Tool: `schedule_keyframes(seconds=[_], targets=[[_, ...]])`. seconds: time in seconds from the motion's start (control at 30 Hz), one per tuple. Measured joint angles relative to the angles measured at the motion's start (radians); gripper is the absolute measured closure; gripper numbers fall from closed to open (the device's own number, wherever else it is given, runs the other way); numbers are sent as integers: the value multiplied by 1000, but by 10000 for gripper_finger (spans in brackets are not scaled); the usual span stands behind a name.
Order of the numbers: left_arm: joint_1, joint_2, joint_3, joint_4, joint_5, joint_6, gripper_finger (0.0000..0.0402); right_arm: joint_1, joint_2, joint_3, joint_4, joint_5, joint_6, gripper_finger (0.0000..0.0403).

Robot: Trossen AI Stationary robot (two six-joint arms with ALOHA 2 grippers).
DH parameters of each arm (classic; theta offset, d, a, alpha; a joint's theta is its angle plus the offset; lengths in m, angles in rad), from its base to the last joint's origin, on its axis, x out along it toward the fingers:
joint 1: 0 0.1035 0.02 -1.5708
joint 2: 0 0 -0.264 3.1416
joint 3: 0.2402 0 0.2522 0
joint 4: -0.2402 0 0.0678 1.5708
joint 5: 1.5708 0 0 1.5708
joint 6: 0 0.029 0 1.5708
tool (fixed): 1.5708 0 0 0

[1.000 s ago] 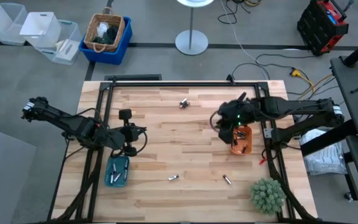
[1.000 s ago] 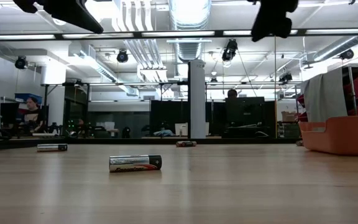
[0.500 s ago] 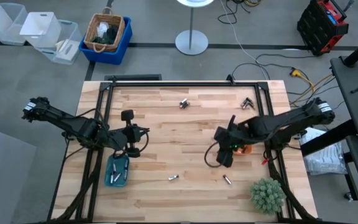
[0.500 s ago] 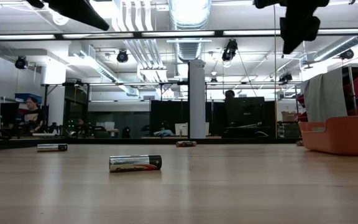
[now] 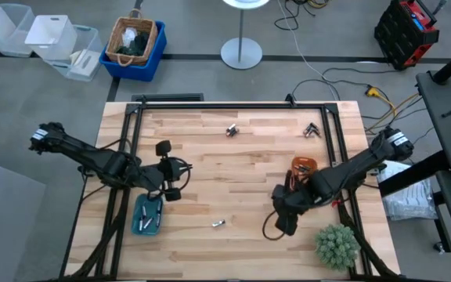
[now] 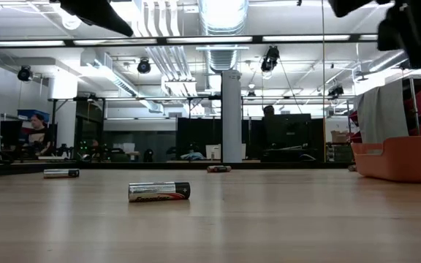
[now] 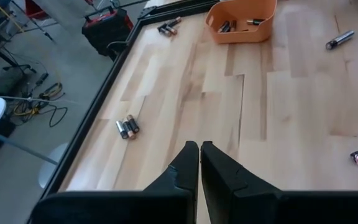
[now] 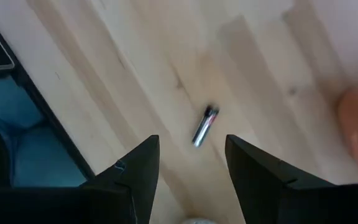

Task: Sort batteries
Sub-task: Put the silver battery into the blue bin

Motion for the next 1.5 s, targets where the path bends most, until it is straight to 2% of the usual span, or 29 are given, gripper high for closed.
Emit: schedule_keyframes(seconds=[0.3, 0.73, 1.27, 1.5], targets=[[-2, 25, 0, 39, 0, -5, 402, 66, 144, -3, -14, 7, 137, 225], [-87, 19, 41, 47, 0, -4, 402, 73, 337, -4, -8, 6, 160, 222], [-202, 15, 95, 26, -2, 5, 402, 79, 369, -8, 66, 7, 142, 254], [-236, 16, 95, 26, -2, -14, 402, 98, 369, -53, 137, 8, 162, 266]])
